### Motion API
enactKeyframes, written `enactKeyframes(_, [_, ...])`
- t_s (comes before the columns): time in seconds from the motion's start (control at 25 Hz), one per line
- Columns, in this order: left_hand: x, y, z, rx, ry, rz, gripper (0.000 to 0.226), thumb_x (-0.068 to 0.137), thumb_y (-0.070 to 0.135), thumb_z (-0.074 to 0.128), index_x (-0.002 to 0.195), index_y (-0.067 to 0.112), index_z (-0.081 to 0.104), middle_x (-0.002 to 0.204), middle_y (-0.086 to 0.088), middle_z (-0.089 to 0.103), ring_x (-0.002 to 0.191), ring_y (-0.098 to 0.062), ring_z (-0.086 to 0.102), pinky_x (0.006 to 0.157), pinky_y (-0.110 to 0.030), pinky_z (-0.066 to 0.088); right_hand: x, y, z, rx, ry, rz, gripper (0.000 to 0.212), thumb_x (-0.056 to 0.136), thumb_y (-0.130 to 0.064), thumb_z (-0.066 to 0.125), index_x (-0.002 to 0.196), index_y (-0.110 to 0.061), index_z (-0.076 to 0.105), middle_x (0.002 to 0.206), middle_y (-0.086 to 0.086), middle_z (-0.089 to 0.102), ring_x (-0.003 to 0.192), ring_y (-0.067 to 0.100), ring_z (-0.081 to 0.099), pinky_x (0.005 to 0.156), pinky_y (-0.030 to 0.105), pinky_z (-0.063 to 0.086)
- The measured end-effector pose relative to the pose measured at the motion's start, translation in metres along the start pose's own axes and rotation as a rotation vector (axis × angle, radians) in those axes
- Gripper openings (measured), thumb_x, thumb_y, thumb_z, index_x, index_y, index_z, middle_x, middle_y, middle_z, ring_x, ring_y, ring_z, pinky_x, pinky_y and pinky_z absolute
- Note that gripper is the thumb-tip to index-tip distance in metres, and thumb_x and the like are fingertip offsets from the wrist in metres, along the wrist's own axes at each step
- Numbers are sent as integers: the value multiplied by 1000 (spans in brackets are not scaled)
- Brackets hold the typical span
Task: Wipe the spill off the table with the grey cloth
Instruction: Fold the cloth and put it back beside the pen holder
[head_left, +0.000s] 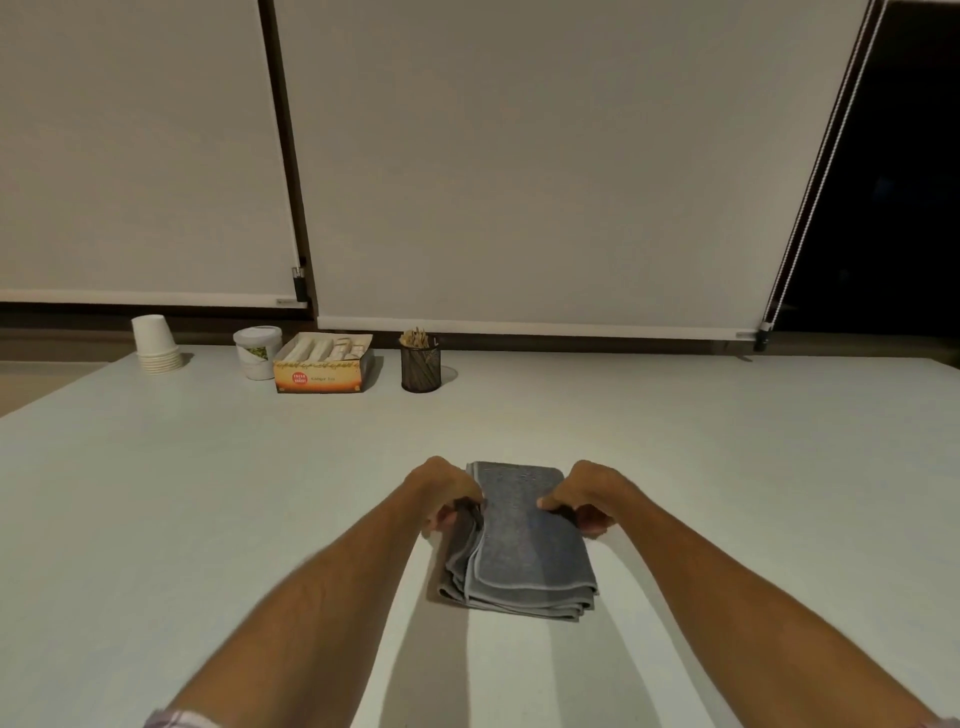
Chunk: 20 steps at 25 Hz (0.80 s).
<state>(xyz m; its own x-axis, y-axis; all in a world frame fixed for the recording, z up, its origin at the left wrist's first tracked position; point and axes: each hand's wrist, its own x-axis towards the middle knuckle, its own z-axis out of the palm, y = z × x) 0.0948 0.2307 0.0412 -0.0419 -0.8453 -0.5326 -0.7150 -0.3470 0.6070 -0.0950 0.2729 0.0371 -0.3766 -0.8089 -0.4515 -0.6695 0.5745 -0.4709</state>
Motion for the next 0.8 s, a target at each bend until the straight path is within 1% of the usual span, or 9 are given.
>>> enactKeyframes(0.04, [1,3,0,15,-27,-14,28,80,24,77,81,3,58,74,-10,57,54,-19,51,45,-25,46,3,0,-2,-7,-48,10,36,82,-36,75,81,-5,57,79,11,62,61,18,57,50,27,48])
enactKeyframes(0.16, [0,7,-1,32,-125,-35,33,82,32,73,89,8,52,88,-8,53,66,-19,46,69,-33,42,3,-1,-6,-8,-109,26,32,86,-34,71,78,-6,58,74,7,62,59,16,57,43,23,48])
enactKeyframes(0.24, [-2,7,-2,37,-148,-13,34,82,31,73,97,9,52,94,-9,51,73,-20,45,71,-33,38,2,-3,-7,-1,-140,9,30,87,-33,69,80,-6,60,76,7,65,57,15,59,38,19,47])
enactKeyframes(0.32, [-3,9,-6,69,-177,34,39,83,27,73,110,6,56,106,-12,56,88,-25,53,73,-36,44,1,-5,-11,-2,-211,-27,32,88,-33,68,95,-3,61,90,10,66,65,18,62,47,26,53])
enactKeyframes(0.4, [-7,11,-13,106,-240,58,47,86,21,72,127,3,55,127,-15,56,111,-34,57,87,-42,53,0,-7,-17,10,-313,-58,42,86,-29,72,114,0,57,108,15,64,79,25,65,61,34,58])
enactKeyframes(0.48, [-8,16,-19,150,-275,86,48,88,13,69,132,1,54,136,-17,54,120,-37,57,95,-45,53,-2,-10,-25,48,-388,-92,47,84,-19,75,121,2,54,119,18,57,92,32,64,72,42,60])
enactKeyframes(0.64, [-3,42,-34,125,-224,182,34,91,4,63,123,-2,58,128,-20,61,104,-30,63,90,-39,55,4,-24,-43,126,-342,-182,29,87,-11,70,108,5,58,105,17,60,74,28,64,61,37,62])
enactKeyframes(0.72, [5,61,-49,66,-165,231,28,90,3,63,118,-2,60,117,-18,65,95,-27,64,81,-36,57,13,-36,-57,198,-263,-215,17,89,-12,68,92,0,57,92,14,61,68,25,61,50,34,58])
enactKeyframes(0.8, [16,81,-66,-8,-78,279,23,88,2,65,111,0,61,101,-14,67,85,-24,66,67,-32,58,26,-50,-73,296,-182,-243,16,89,-13,68,86,-4,55,90,13,61,71,24,59,51,33,52])
